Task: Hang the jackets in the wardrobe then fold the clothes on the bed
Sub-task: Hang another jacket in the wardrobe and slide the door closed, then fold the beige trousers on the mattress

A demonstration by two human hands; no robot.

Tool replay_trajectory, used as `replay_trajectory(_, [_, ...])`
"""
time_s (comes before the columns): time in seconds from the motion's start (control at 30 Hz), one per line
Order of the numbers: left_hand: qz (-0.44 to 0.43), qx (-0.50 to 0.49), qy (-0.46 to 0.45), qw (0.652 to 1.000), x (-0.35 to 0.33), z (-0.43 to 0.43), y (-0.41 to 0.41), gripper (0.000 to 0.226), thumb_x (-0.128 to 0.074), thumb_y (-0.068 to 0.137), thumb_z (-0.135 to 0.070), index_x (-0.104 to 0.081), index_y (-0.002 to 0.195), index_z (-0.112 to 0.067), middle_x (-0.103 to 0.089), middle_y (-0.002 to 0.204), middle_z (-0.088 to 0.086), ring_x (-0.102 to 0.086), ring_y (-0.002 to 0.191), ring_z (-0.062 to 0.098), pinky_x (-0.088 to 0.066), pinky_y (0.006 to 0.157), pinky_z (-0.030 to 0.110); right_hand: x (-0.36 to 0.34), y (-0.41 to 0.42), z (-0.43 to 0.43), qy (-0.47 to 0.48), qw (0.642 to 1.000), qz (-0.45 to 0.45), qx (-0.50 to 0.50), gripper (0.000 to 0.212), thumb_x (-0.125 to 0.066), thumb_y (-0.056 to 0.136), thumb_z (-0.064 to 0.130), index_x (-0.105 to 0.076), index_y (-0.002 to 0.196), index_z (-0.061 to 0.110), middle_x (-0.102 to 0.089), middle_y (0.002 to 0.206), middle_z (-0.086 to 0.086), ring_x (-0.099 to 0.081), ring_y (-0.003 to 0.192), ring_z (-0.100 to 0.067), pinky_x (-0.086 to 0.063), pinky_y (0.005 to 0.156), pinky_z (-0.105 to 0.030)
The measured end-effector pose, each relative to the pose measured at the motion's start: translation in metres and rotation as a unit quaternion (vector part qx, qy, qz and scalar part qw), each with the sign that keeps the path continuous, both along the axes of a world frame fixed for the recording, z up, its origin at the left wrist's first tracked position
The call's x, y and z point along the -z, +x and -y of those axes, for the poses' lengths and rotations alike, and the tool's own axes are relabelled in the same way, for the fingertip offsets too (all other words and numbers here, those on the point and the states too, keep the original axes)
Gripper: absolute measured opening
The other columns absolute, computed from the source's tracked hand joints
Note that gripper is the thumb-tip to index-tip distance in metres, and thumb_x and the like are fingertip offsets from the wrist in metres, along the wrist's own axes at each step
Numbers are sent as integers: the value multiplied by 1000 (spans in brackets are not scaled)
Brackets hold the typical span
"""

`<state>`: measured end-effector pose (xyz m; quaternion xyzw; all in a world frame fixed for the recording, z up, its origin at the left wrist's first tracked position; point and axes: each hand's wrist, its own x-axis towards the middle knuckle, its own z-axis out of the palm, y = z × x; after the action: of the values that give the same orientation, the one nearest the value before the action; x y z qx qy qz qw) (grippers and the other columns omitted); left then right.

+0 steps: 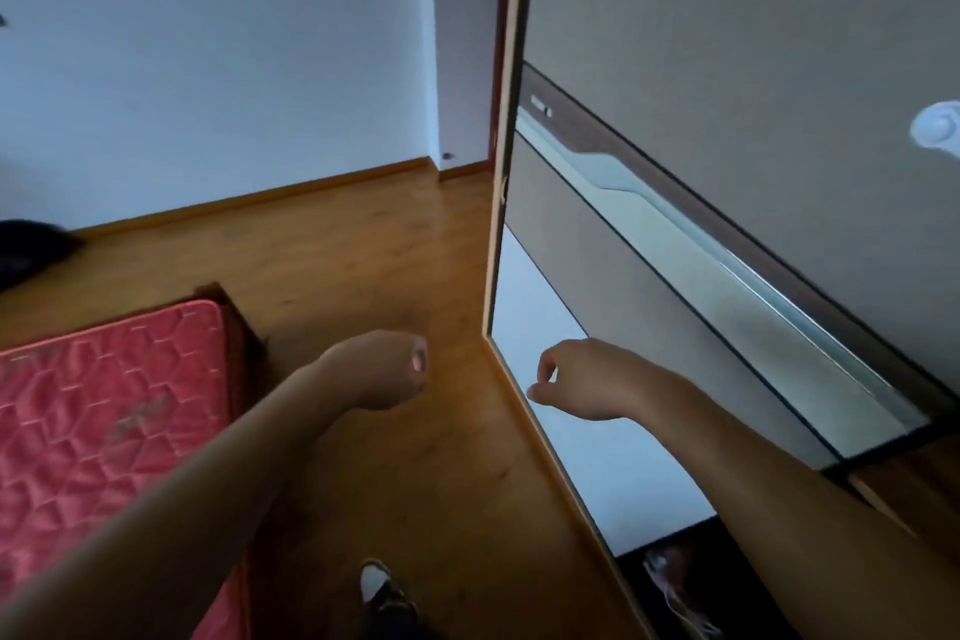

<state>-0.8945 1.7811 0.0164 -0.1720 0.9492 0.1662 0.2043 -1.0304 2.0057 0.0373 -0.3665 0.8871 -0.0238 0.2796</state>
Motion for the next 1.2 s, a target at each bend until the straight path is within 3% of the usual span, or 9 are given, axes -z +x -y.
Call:
replay_trajectory(0.13, [17, -71, 26, 997, 11, 54, 30, 18, -53, 97, -31, -63, 111, -25, -66, 108, -6, -61, 100, 14, -52, 93, 37, 11, 9, 80, 0, 998, 11, -64, 37, -55, 91, 55, -68, 105, 23, -70, 100, -1, -66, 83, -16, -57, 82, -38])
replay_trajectory(0.43, [-34, -255, 21, 966, 28, 180, 129, 17, -58, 94, -36, -62, 109, -28, -63, 97, -11, -62, 86, 10, -50, 74, 29, 26, 47, 282, 16, 967, 17, -253, 38, -53, 98, 53, -64, 120, 24, -67, 111, -1, -62, 90, -18, -54, 75, -34])
replay_trajectory(0.53, [-52, -321, 10, 946, 36, 209, 169, 17, -57, 92, -35, -63, 107, -27, -67, 100, -8, -64, 88, 13, -55, 80, 37, 38, 74, 342, 31, 950, 32, -310, 35, -51, 99, 51, -64, 120, 26, -67, 110, 1, -62, 87, -15, -55, 76, -36])
replay_trajectory(0.63, [-60, -383, 27, 921, 46, 219, 204, 19, -56, 90, -36, -63, 107, -30, -67, 98, -12, -63, 86, 11, -54, 79, 35, 51, 100, 387, 40, 930, 41, -363, 33, -52, 98, 51, -64, 117, 28, -67, 111, 2, -63, 91, -16, -55, 82, -39])
replay_trajectory(0.8, [-67, -510, 60, 855, 60, 209, 247, 23, -55, 90, -38, -62, 111, -33, -64, 91, -17, -62, 84, 6, -53, 82, 32, 67, 142, 451, 53, 874, 41, -480, 33, -52, 95, 51, -64, 116, 28, -67, 118, 1, -63, 104, -20, -53, 91, -43])
replay_trajectory(0.97, [-45, -634, 38, 771, 58, 182, 266, 26, -55, 90, -38, -61, 115, -33, -59, 90, -18, -58, 87, 7, -49, 78, 29, 70, 183, 497, 58, 785, 60, -614, 37, -54, 96, 48, -63, 121, 23, -66, 125, -4, -62, 114, -25, -49, 99, -44])
replay_trajectory(1.03, [-44, -682, 28, 730, 56, 167, 266, 23, -56, 90, -39, -61, 112, -33, -61, 90, -17, -61, 87, 8, -47, 75, 27, 69, 194, 511, 58, 747, 68, -658, 35, -55, 96, 46, -63, 120, 21, -67, 124, -4, -62, 114, -25, -49, 100, -43])
replay_trajectory(1.2, [-28, -783, 25, 621, 50, 118, 266, 22, -56, 92, -36, -64, 112, -28, -70, 103, -8, -66, 92, 13, -54, 84, 34, 68, 224, 531, 50, 663, 62, -745, 32, -55, 98, 45, -65, 116, 20, -68, 120, -4, -63, 112, -25, -51, 97, -43])
